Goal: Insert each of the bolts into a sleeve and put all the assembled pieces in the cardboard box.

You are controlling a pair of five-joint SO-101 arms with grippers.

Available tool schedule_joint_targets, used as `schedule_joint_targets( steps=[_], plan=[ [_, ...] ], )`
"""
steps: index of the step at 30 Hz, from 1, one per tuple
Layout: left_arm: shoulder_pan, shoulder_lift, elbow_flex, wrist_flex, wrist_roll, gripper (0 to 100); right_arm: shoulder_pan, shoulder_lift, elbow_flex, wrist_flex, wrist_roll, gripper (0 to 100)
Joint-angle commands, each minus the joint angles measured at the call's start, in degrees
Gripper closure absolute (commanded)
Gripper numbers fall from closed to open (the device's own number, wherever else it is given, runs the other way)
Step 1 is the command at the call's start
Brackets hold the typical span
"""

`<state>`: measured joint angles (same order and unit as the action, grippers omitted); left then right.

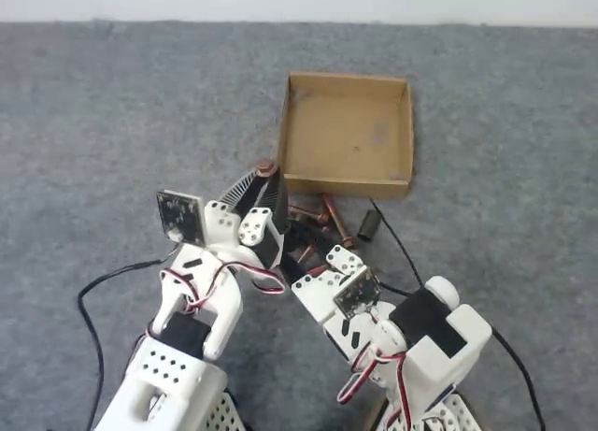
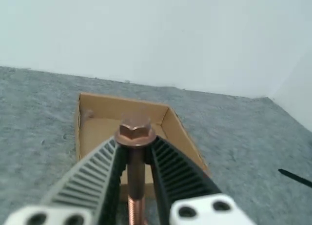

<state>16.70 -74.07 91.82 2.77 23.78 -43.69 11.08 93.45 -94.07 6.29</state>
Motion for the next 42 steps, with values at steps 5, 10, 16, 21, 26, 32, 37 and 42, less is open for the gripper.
schedule_joint_targets(
  steps=[5, 10, 16, 21, 26, 32, 37, 42],
  plan=[
    [0.26, -2.29, 1.01, -6.33, -0.97, 99, -0.31, -3.56, 1.58, 0.57, -0.44, 99.2],
    [0.26, -2.29, 1.19, -6.24, -0.97, 99, -0.22, -3.56, 1.49, 0.66, -0.35, 99.2],
    [0.00, -2.29, 1.36, -6.24, -1.05, 99, 2.24, -3.56, 1.14, 0.66, -0.35, 99.2],
    [0.26, -2.29, 1.36, -6.15, -1.05, 99, 3.03, -3.65, 1.23, 0.66, -0.44, 99.2],
    [0.35, -2.02, 1.36, -6.15, -0.97, 99, 3.03, -3.65, 1.23, 0.40, -0.44, 99.2],
    [3.69, -2.20, 3.65, -6.07, -1.14, 99, 3.03, -3.65, 1.23, 0.22, -0.44, 99.2],
    [3.78, -2.20, 3.74, -6.07, -2.81, 99, 3.03, -3.74, 1.41, 0.22, -0.26, 99.2],
    [3.78, -2.02, 3.91, -6.07, -2.64, 99, 3.38, -3.74, 1.49, 0.13, -0.26, 99.2]
  ],
)
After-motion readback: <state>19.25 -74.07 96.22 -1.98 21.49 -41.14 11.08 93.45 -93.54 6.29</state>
